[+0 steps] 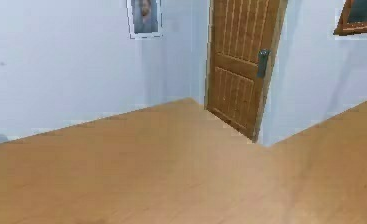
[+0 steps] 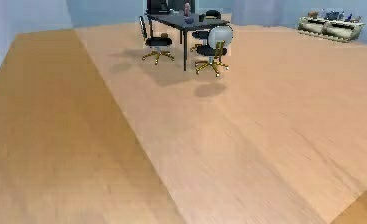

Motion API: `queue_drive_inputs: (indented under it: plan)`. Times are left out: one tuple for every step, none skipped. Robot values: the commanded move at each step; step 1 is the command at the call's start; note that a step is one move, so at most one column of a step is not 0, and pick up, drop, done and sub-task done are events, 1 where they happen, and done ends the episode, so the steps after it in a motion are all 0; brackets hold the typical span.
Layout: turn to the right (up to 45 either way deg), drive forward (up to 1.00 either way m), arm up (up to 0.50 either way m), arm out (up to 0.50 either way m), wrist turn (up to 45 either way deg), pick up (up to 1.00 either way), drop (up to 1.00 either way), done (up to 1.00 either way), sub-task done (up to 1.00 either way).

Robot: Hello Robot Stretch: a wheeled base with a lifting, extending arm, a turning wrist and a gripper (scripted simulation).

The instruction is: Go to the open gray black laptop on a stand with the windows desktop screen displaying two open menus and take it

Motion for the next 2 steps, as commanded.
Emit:
queue_drive_inputs:
  plan:
    - [45.0,0.0,0.0,0.0,0.0,0.0,0.0,0.0,0.0]
    - [45.0,0.0,0.0,0.0,0.0,0.0,0.0,0.0,0.0]
